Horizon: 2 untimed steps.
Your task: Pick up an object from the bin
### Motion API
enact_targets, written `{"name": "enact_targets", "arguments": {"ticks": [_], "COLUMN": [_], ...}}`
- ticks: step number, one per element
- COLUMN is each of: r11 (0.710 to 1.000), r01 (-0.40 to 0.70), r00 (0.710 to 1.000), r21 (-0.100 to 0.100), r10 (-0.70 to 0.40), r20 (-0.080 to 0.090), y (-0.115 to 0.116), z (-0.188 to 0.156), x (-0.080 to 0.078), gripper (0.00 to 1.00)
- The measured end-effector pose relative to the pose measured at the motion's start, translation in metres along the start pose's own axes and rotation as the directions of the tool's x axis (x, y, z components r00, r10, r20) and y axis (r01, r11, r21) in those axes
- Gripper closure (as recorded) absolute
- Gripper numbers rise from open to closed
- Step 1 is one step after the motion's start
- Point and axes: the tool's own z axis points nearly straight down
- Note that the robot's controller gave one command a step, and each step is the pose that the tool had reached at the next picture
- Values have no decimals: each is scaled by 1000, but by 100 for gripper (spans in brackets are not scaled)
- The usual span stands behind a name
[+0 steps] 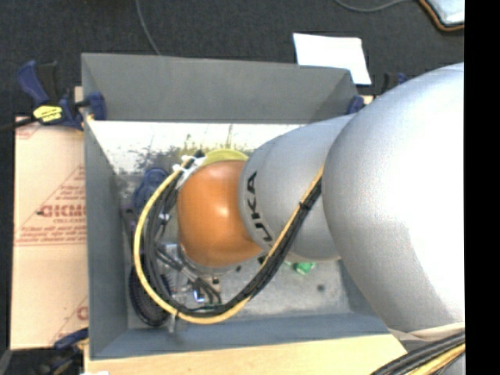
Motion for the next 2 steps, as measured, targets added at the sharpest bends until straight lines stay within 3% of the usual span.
{"name": "enact_targets", "arguments": {"ticks": [1, 2], "r11": [989, 999], "r01": [-146, -42], "r00": [989, 999], "r21": [-3, -1], "r10": [146, 42], "r20": [16, -2], "y": [-77, -20], "z": [-62, -25], "x": [-101, -20], "gripper": [0, 0]}}
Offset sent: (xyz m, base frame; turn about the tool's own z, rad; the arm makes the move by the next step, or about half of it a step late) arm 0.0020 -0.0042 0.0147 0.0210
